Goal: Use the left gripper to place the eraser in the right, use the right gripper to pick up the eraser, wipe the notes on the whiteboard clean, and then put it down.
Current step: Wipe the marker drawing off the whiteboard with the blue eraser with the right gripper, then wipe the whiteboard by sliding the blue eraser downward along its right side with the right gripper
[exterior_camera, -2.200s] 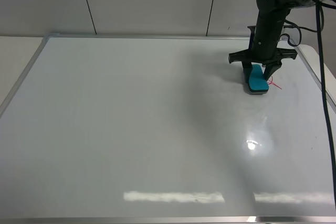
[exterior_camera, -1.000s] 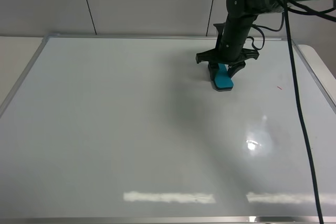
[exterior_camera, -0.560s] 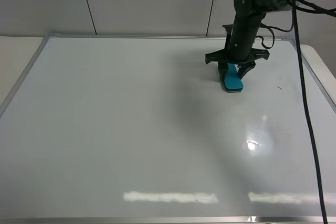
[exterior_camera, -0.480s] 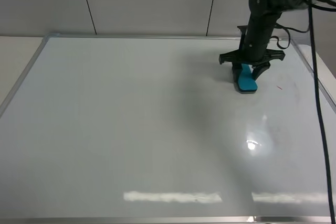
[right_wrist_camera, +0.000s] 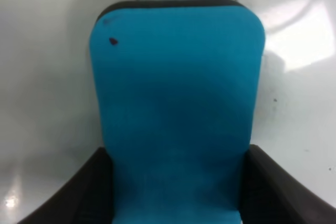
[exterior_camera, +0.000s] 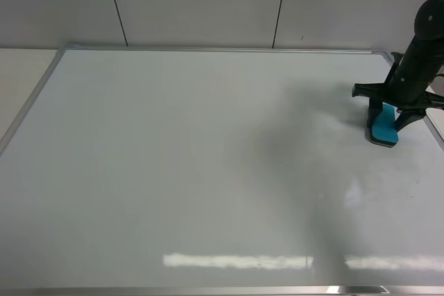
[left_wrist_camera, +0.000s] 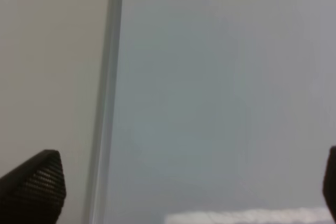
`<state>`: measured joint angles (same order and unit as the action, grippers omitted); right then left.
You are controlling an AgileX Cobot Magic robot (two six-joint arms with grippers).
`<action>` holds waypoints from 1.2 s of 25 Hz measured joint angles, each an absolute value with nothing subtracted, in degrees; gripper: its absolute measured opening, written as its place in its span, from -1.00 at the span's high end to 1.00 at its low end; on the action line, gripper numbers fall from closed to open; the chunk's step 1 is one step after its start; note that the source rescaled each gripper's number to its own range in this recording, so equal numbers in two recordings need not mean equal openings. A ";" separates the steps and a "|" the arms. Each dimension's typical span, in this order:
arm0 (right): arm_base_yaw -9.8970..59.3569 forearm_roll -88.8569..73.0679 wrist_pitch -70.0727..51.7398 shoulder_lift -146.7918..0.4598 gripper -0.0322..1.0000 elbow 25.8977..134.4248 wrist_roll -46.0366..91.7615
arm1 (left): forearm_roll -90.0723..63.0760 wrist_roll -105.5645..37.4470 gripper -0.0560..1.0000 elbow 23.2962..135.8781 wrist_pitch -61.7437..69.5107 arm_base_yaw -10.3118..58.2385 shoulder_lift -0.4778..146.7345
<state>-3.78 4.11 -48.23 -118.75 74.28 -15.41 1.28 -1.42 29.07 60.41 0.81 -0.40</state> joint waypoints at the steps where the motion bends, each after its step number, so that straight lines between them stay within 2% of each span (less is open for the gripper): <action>1: -3.78 4.11 -47.41 -118.59 0.86 73.64 -15.43 | 1.28 -1.42 -1.00 29.07 60.41 0.81 -0.40; 7: 0.45 6.17 -45.88 -118.06 0.86 73.21 -15.41 | 1.28 -1.42 -1.00 29.07 60.41 0.81 -0.40; 17: 19.31 -1.14 -45.99 -120.49 0.86 81.58 -11.30 | 1.28 -1.42 -1.00 29.07 60.41 0.81 -0.40; 23: 23.38 -1.32 -49.39 -119.31 0.86 83.28 -11.12 | 1.28 -1.42 -1.00 29.07 60.41 0.81 -0.40; 30: 27.57 -0.52 -51.23 -107.44 0.86 80.68 -12.97 | 1.28 -1.42 -1.00 29.07 60.41 0.81 -0.40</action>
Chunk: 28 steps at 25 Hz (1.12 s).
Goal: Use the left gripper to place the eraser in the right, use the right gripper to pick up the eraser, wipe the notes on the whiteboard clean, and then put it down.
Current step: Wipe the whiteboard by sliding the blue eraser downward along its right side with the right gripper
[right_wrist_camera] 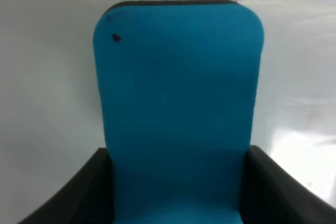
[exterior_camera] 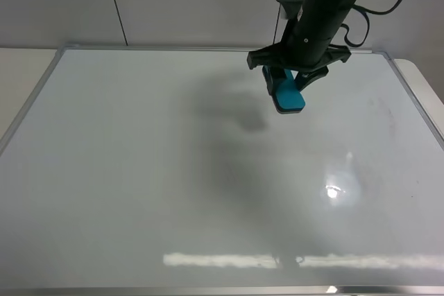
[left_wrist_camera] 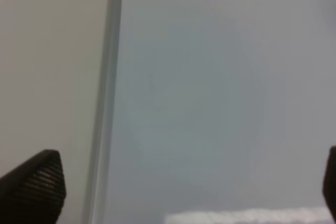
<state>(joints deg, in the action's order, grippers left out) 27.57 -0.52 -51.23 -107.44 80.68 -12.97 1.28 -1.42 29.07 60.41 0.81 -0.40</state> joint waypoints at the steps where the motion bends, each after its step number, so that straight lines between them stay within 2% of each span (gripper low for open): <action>1: 27.84 0.00 -51.23 -105.35 0.86 79.16 -13.61 | 1.28 -1.42 -1.00 29.07 60.41 0.81 -0.40; 11: 29.32 1.09 -44.65 -88.54 0.86 51.66 -22.90 | 1.28 -1.42 -1.00 29.07 60.41 0.81 -0.40; 16: 29.32 1.62 -42.73 -86.63 0.86 41.54 -26.05 | 1.28 -1.42 -1.00 29.07 60.41 0.81 -0.40; 21: 29.32 1.67 -38.23 -86.63 0.86 36.51 -28.95 | 1.28 -1.42 -1.00 29.07 60.41 0.81 -0.40; 28: 29.32 1.67 -37.43 -86.63 0.86 35.72 -31.88 | 1.28 -1.42 -1.00 29.07 60.41 0.81 -0.40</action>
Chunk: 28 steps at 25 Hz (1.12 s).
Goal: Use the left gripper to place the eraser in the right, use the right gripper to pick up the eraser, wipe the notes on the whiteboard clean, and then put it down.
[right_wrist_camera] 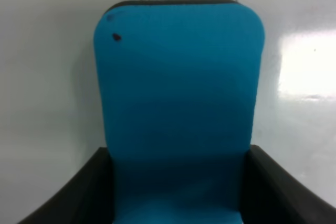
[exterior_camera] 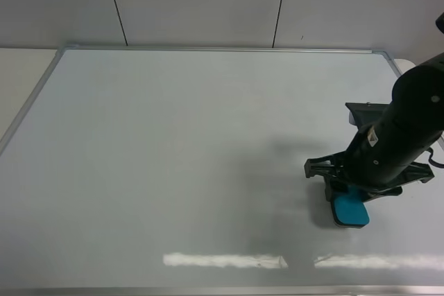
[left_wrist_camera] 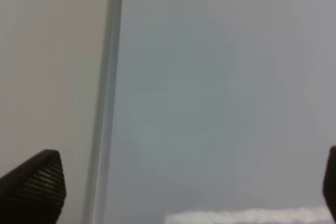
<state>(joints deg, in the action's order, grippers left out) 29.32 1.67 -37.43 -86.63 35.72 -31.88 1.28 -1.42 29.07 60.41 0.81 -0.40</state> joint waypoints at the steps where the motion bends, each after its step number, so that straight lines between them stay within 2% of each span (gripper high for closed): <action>1: 29.32 1.67 -37.47 -86.63 0.86 35.72 -31.92 | 1.28 -1.42 -1.00 29.07 60.41 0.81 -0.40; 7: 29.32 1.67 -37.49 -86.63 0.83 35.72 -31.97 | 1.28 -1.42 -1.00 29.07 60.41 0.81 -0.40; 9: 29.32 1.67 -37.36 -86.63 0.50 35.72 -31.97 | 1.28 -1.42 -1.00 29.07 60.41 0.81 -0.40; 12: 29.32 1.73 -36.88 -86.63 -0.36 35.72 -31.97 | 1.28 -1.42 -1.00 29.07 60.41 0.81 -0.40; 14: 29.32 1.73 -36.41 -86.63 -0.65 35.72 -31.91 | 1.28 -1.42 -1.00 29.07 60.41 0.81 -0.40; 15: 29.32 1.73 -35.98 -86.63 -0.73 35.72 -31.91 | 1.28 -1.42 -1.00 29.07 60.41 0.81 -0.40; 18: 29.32 1.73 -35.02 -86.63 -0.80 35.72 -31.86 | 1.28 -1.42 -1.00 29.07 60.41 0.81 -0.40; 23: 29.32 1.79 -34.48 -85.28 -0.81 36.31 -31.88 | 1.28 -1.42 -1.00 29.07 60.41 0.81 -0.40; 28: 27.17 4.16 -38.62 -76.15 -0.81 43.16 -31.88 | 1.28 -1.42 -1.00 29.07 60.41 0.81 -0.40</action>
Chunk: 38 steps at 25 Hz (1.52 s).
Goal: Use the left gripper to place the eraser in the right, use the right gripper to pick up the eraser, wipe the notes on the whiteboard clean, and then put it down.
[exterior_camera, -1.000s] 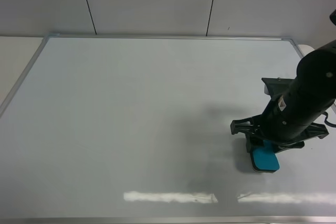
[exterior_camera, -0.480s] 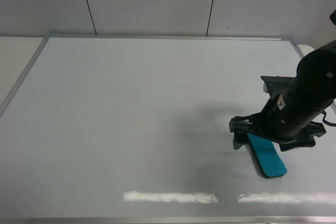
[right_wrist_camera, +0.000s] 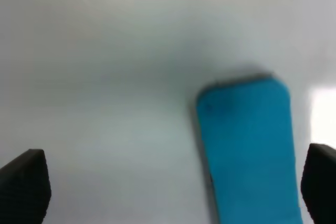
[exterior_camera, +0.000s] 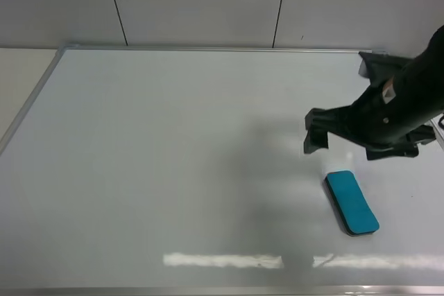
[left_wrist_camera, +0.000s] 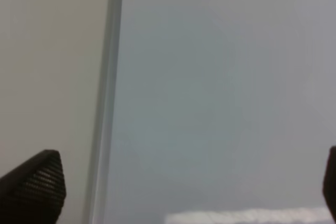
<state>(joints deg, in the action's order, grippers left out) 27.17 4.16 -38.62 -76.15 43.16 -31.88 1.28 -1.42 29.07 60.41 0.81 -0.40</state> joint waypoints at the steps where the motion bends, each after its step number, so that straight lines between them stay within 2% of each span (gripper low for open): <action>1: 26.24 5.73 -39.85 -73.58 -0.81 44.80 -31.88 | 1.28 -1.42 -1.00 29.07 60.41 0.81 -0.40; 7: 16.51 14.68 -46.72 -57.65 -0.97 50.25 -30.64 | 1.28 -1.42 -1.00 29.07 60.41 0.81 -0.40; 14: 1.74 14.90 -50.12 -32.45 -1.00 50.44 -19.91 | 1.28 -1.42 -1.00 29.07 60.41 0.81 -0.40; 17: -2.09 14.14 -51.82 -22.93 -1.00 50.49 -15.95 | 1.28 -1.42 -1.00 29.07 60.41 0.81 -0.40; 27: -2.92 12.33 -62.73 -1.88 -1.00 48.78 -13.76 | 1.28 -1.42 -1.00 29.07 60.41 0.81 -0.40; 32: -2.92 8.64 -66.15 0.29 -1.00 41.73 -12.65 | 1.28 -1.42 -1.00 29.07 60.41 0.81 -0.40; 38: -2.92 3.51 -63.93 0.24 -1.00 29.83 -10.27 | 1.28 -1.42 -1.00 29.07 60.41 0.81 -0.40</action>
<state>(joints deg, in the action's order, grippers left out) -2.92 3.51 -63.93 0.24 29.83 -10.27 1.28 -1.42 29.07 60.41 0.81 -0.40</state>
